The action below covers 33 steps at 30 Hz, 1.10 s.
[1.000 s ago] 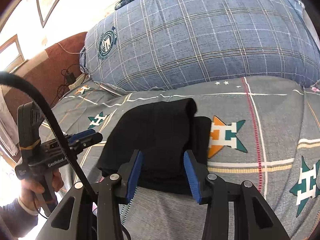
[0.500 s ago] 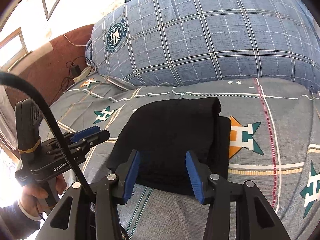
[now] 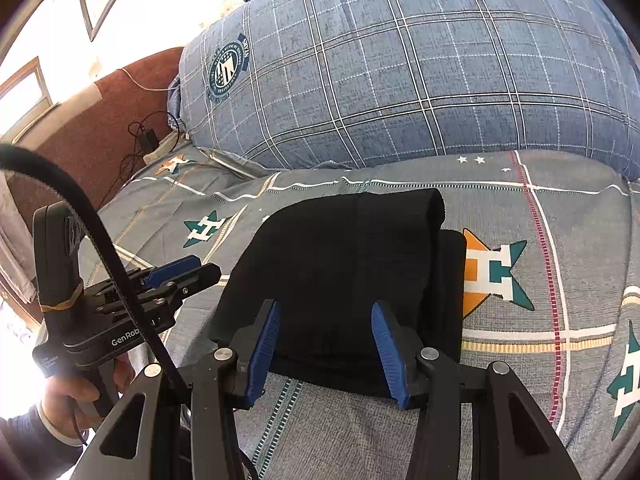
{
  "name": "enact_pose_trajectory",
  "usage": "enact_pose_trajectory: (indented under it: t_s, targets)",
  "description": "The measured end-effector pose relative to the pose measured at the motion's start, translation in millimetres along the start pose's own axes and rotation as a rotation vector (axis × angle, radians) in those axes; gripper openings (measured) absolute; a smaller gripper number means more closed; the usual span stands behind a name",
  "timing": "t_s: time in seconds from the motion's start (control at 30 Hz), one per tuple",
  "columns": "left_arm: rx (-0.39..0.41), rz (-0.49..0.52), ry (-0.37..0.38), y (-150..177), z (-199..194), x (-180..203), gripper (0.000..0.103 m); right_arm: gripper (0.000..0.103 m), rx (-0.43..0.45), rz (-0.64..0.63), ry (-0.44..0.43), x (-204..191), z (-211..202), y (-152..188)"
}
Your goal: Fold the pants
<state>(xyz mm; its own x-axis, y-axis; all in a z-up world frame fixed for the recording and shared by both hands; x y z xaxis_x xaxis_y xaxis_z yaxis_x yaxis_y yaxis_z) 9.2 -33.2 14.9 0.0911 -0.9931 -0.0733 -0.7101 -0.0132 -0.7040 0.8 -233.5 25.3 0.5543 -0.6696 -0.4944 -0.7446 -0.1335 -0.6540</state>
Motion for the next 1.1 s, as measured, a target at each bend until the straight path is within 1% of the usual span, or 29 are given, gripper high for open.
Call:
enact_pose_trajectory:
  t_s: [0.43, 1.1]
  targets:
    - [0.002, -0.003, -0.020, -1, 2, 0, 0.036, 0.046, 0.008, -0.005, -0.001, 2, 2, -1]
    - [-0.031, -0.005, -0.024, 1, 8, 2, 0.036, 0.050, 0.019, 0.012, 0.027, 13, -3, -1]
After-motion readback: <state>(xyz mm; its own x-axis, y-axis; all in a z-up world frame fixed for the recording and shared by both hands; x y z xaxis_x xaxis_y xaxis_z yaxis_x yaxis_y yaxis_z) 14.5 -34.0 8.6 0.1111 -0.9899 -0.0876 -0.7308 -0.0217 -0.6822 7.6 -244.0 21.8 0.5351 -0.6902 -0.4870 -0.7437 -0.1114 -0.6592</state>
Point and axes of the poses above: each gripper's, at about its wrist camera, not at the fingertips, and z roughly the way its jaws point, x to its right, y to its underside, the point moved 7 cm from there along z, roughly the way its jaws point, and after that the axes turned 15 degrees about -y, right-handed, at the moved point
